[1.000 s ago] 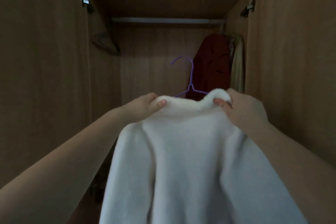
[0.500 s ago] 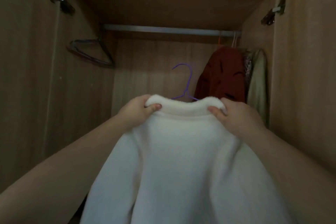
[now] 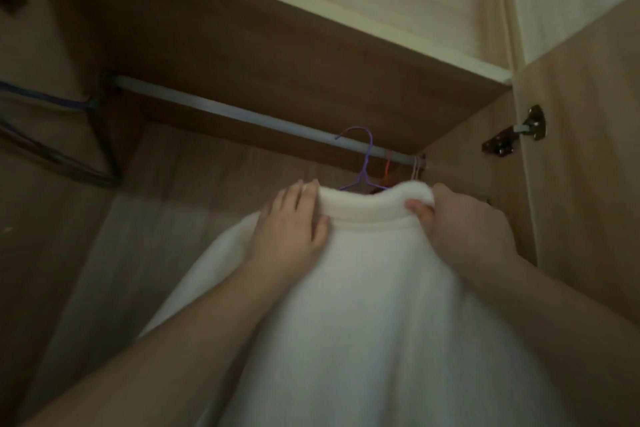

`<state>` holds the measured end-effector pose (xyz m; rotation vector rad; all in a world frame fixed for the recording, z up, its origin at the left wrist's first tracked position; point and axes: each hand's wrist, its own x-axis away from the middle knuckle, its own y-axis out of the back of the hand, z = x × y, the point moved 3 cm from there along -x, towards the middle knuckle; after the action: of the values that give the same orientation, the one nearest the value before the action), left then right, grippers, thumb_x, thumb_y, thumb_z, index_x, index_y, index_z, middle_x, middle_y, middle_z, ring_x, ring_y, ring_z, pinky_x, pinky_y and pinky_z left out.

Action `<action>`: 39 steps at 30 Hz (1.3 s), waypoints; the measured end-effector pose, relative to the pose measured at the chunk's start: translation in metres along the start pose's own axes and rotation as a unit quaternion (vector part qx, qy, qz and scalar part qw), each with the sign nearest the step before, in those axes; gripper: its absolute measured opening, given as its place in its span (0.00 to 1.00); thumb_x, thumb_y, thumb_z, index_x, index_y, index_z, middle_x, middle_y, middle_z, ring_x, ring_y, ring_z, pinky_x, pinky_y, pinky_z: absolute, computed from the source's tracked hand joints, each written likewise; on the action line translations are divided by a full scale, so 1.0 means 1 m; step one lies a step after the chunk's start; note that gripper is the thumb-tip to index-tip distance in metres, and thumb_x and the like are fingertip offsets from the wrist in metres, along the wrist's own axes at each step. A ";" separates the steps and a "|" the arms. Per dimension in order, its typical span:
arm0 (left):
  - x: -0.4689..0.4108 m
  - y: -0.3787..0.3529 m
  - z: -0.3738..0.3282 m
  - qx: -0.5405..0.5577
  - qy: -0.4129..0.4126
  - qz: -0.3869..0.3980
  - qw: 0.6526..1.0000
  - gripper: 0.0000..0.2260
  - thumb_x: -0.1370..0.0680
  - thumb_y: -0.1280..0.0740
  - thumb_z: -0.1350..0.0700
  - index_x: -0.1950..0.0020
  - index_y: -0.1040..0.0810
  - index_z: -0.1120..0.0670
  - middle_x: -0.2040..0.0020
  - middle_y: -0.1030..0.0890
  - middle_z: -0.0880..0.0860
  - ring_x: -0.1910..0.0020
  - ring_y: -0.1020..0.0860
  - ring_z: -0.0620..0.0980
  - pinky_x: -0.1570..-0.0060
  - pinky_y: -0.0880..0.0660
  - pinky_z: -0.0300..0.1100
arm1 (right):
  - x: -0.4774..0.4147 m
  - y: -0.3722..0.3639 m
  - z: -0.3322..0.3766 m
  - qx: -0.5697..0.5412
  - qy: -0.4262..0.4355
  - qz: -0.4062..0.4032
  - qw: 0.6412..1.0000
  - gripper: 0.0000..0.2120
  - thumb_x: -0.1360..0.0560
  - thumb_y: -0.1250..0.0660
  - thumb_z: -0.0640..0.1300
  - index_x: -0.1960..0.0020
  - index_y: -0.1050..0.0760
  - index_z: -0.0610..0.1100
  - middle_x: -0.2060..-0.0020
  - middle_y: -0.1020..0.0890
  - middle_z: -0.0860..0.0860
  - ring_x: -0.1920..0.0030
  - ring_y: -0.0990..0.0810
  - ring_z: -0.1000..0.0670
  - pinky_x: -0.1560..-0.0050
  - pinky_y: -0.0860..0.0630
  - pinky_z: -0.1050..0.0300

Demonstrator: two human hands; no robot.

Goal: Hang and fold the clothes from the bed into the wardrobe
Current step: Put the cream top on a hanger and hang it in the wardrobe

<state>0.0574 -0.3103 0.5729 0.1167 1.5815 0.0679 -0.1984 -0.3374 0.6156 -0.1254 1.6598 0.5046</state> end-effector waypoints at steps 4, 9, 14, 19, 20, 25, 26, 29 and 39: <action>-0.032 -0.040 -0.013 0.000 -0.069 -0.004 0.998 0.30 0.21 0.48 0.42 0.19 0.50 0.43 0.19 0.47 0.54 0.20 0.48 0.56 0.24 0.47 0.59 | -0.039 -0.011 -0.008 0.048 -0.033 -0.017 0.998 0.20 0.20 0.51 0.66 0.51 0.33 0.50 0.56 0.20 0.49 0.55 0.20 0.43 0.58 0.28 0.50; -0.062 -0.089 -0.034 0.044 -0.176 0.054 0.982 0.29 0.22 0.58 0.37 0.21 0.59 0.37 0.18 0.57 0.48 0.20 0.60 0.49 0.23 0.60 0.57 | -0.079 -0.036 -0.009 0.093 -0.051 -0.030 0.994 0.20 0.20 0.49 0.66 0.50 0.31 0.50 0.51 0.19 0.47 0.51 0.20 0.42 0.57 0.30 0.50; -0.098 -0.125 -0.026 0.081 -0.165 0.088 0.979 0.27 0.19 0.56 0.36 0.21 0.60 0.36 0.18 0.60 0.47 0.20 0.61 0.49 0.23 0.58 0.58 | -0.112 -0.065 -0.003 0.107 -0.060 -0.039 0.992 0.21 0.20 0.48 0.65 0.49 0.28 0.48 0.50 0.18 0.47 0.49 0.20 0.42 0.57 0.31 0.51; -0.113 -0.156 -0.006 0.116 -0.145 0.126 0.974 0.26 0.18 0.56 0.36 0.21 0.58 0.36 0.18 0.59 0.45 0.20 0.57 0.49 0.23 0.55 0.56 | -0.134 -0.090 0.010 0.134 -0.061 -0.021 0.989 0.21 0.20 0.47 0.63 0.46 0.26 0.48 0.48 0.19 0.47 0.49 0.20 0.43 0.59 0.31 0.52; -0.114 -0.161 -0.002 0.126 -0.137 0.135 0.973 0.26 0.18 0.56 0.36 0.21 0.57 0.36 0.18 0.59 0.45 0.20 0.56 0.49 0.23 0.54 0.56 | -0.136 -0.095 0.013 0.136 -0.063 -0.013 0.989 0.22 0.20 0.46 0.63 0.44 0.26 0.48 0.47 0.19 0.47 0.48 0.20 0.42 0.58 0.30 0.52; -0.104 -0.177 0.004 0.160 -0.115 0.178 0.964 0.27 0.19 0.56 0.35 0.20 0.55 0.38 0.18 0.58 0.46 0.20 0.56 0.49 0.23 0.52 0.56 | -0.130 -0.116 0.024 0.172 -0.072 0.035 0.982 0.22 0.19 0.47 0.63 0.42 0.28 0.47 0.48 0.18 0.48 0.49 0.19 0.44 0.59 0.31 0.52; -0.101 -0.178 0.005 0.163 -0.116 0.180 0.963 0.27 0.19 0.55 0.36 0.20 0.55 0.38 0.18 0.58 0.46 0.20 0.56 0.49 0.23 0.52 0.56 | -0.127 -0.118 0.025 0.181 -0.070 0.040 0.980 0.22 0.19 0.48 0.63 0.42 0.28 0.47 0.48 0.18 0.48 0.49 0.19 0.44 0.59 0.32 0.52; -0.086 -0.176 0.006 0.164 -0.116 0.165 0.966 0.27 0.19 0.54 0.36 0.20 0.55 0.38 0.18 0.58 0.46 0.20 0.55 0.49 0.23 0.51 0.55 | -0.114 -0.112 0.028 0.190 -0.069 0.045 0.978 0.22 0.19 0.48 0.62 0.37 0.32 0.46 0.47 0.18 0.47 0.48 0.19 0.43 0.58 0.31 0.51; -0.012 -0.105 -0.040 0.251 -0.086 0.161 0.951 0.30 0.20 0.56 0.35 0.20 0.54 0.41 0.18 0.50 0.49 0.20 0.51 0.50 0.23 0.48 0.53 | -0.017 -0.050 0.044 0.221 -0.003 0.068 0.973 0.24 0.21 0.47 0.56 0.27 0.37 0.49 0.32 0.29 0.47 0.36 0.29 0.43 0.41 0.30 0.44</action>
<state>0.0144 -0.4144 0.5729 0.7600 1.3636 -0.0907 -0.1366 -0.3684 0.6163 0.3190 1.7434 0.2247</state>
